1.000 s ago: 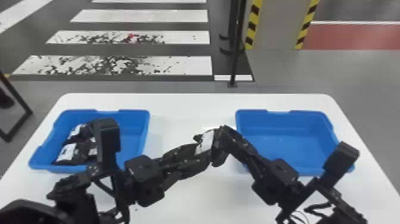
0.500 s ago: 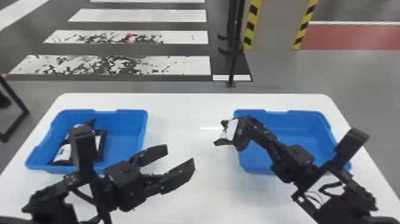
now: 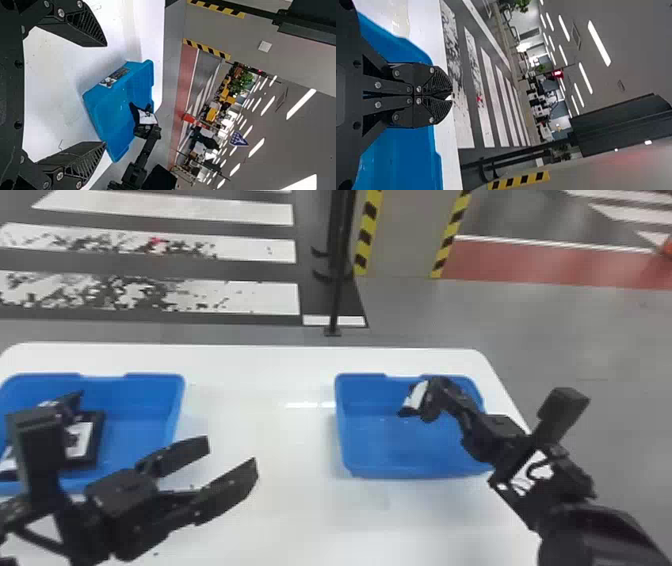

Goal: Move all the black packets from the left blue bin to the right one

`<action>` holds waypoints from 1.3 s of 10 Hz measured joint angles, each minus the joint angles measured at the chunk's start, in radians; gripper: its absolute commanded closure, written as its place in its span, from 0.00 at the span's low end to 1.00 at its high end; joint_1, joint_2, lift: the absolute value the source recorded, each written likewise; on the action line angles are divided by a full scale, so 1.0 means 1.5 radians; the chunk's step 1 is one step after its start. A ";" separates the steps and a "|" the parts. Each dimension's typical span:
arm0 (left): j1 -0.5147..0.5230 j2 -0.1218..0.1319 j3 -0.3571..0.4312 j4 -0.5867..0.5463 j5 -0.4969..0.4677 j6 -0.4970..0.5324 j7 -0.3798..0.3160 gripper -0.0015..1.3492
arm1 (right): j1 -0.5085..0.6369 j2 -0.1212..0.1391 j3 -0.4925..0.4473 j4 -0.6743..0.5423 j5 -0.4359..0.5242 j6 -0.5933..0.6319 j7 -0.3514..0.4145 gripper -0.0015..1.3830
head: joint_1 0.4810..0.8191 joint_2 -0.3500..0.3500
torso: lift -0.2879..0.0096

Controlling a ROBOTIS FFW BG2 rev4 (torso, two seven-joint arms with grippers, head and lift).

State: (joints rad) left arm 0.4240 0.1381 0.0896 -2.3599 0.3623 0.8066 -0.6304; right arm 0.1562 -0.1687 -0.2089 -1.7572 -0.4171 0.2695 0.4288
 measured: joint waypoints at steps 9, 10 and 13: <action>-0.012 -0.009 0.181 0.004 -0.113 -0.001 0.013 0.13 | 0.199 0.033 0.060 -0.236 0.082 -0.047 -0.020 0.11 | 0.63 0.59 | 0.50; -0.023 -0.007 0.211 0.008 -0.129 0.001 0.017 0.13 | 0.234 0.043 0.073 -0.266 0.093 -0.062 -0.020 0.11 | 0.63 0.69 | 0.50; -0.085 0.002 0.254 0.058 -0.166 0.004 0.032 0.13 | 0.309 0.054 0.111 -0.314 0.082 -0.070 -0.019 0.11 | 0.63 0.85 | 0.50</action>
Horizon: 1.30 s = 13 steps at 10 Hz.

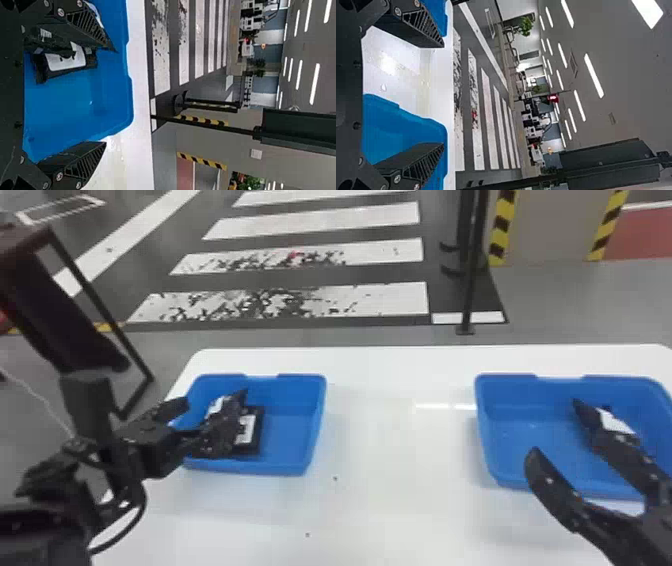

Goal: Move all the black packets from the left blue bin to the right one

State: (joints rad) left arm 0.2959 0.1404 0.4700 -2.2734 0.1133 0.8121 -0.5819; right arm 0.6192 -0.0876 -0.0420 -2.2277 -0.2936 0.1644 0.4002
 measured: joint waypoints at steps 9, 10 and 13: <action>-0.143 0.032 0.013 0.238 -0.106 0.099 0.026 0.13 | 0.037 0.000 0.037 -0.013 -0.027 0.018 0.015 0.11 | 0.63 1.00 | 0.50; -0.160 0.038 0.002 0.265 -0.103 0.100 0.026 0.13 | 0.037 0.000 0.037 -0.013 -0.029 0.021 0.016 0.11 | 0.63 1.00 | 0.50; -0.202 0.046 -0.020 0.338 -0.104 0.107 0.025 0.18 | 0.036 0.001 0.037 -0.010 -0.032 0.025 0.019 0.11 | 0.63 1.00 | 0.50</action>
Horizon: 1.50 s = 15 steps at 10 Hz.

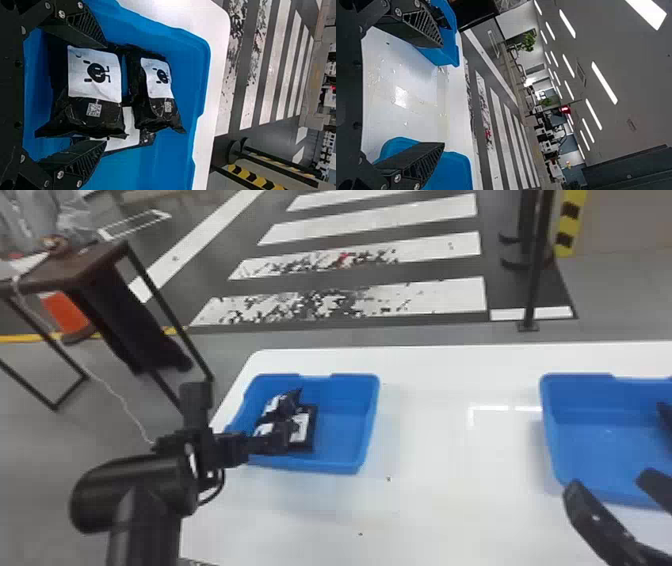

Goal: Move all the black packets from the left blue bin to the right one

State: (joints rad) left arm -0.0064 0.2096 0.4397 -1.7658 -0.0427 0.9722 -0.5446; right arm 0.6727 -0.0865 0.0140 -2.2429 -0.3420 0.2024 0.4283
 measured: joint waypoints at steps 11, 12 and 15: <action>0.035 0.006 -0.011 -0.073 0.006 -0.005 -0.045 0.86 | -0.001 0.000 0.000 0.003 -0.016 0.004 0.003 0.11 | 0.63 1.00 | 0.50; 0.067 0.003 -0.004 -0.143 0.024 0.002 -0.047 0.86 | -0.002 0.000 0.000 0.001 -0.017 0.004 0.003 0.11 | 0.63 1.00 | 0.50; 0.135 -0.012 -0.018 -0.293 0.107 -0.024 -0.055 0.86 | -0.019 0.000 0.001 -0.004 -0.029 0.005 0.016 0.11 | 0.63 0.93 | 0.50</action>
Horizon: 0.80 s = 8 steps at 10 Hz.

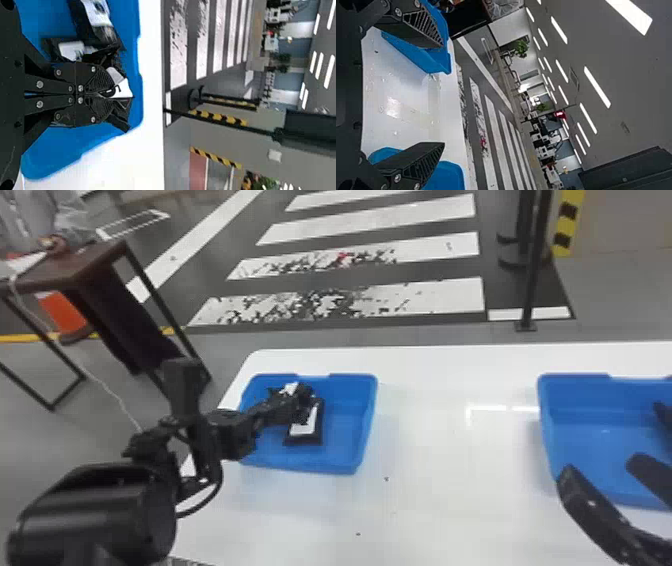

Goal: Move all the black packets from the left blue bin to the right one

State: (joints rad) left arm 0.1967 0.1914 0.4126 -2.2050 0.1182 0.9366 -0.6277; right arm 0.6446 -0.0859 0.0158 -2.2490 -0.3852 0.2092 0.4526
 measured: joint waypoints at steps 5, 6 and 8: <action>-0.004 -0.003 -0.136 -0.038 0.085 -0.016 -0.003 0.86 | -0.050 -0.008 0.046 -0.001 -0.054 0.009 0.007 0.11 | 0.63 0.74 | 0.50; -0.012 -0.001 -0.160 -0.038 0.098 -0.018 -0.003 0.86 | -0.058 -0.009 0.057 0.000 -0.064 0.011 0.007 0.11 | 0.63 0.72 | 0.50; -0.021 0.000 -0.205 -0.036 0.133 -0.023 -0.003 0.86 | -0.079 -0.013 0.075 0.017 -0.082 0.012 0.004 0.11 | 0.63 0.66 | 0.50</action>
State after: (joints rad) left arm 0.1654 0.1918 0.1051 -2.2594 0.3177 0.9018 -0.6320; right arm 0.5260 -0.1051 0.1276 -2.2239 -0.5080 0.2264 0.4589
